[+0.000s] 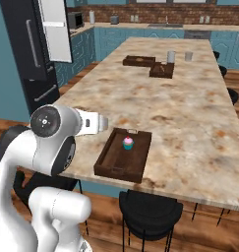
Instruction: Take the cupcake and cake from the fridge and place them on the empty tray on the dining counter.
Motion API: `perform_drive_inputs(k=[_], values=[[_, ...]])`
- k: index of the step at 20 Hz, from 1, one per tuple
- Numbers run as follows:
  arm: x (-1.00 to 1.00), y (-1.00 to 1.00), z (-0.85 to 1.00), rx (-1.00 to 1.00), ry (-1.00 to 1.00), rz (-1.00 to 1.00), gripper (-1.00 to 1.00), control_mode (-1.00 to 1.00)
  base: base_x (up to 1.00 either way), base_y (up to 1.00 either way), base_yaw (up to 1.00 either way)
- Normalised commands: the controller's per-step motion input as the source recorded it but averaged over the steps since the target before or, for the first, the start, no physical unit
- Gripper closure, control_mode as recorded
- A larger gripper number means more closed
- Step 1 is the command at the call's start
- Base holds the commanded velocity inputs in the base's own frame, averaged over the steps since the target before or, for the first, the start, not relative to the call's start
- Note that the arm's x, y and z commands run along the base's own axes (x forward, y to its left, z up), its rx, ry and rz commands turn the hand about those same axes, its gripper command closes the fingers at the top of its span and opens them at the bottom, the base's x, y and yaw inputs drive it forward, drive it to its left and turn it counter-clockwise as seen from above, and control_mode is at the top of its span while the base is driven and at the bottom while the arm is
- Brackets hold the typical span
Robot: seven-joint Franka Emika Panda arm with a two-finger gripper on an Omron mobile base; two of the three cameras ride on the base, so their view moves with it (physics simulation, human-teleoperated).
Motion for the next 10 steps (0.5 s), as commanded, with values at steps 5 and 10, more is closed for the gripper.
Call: perform_drive_inputs(k=[5, 10], values=[[0.30, -0.12, -0.35, 0.07, 0.09, 0.01, 1.00, -1.00, 0.00, 0.00, 0.00], [0.00, -0.32, -0.19, 0.18, 0.14, 0.00, 1.00, -1.00, 0.00, 0.00, 0.00]])
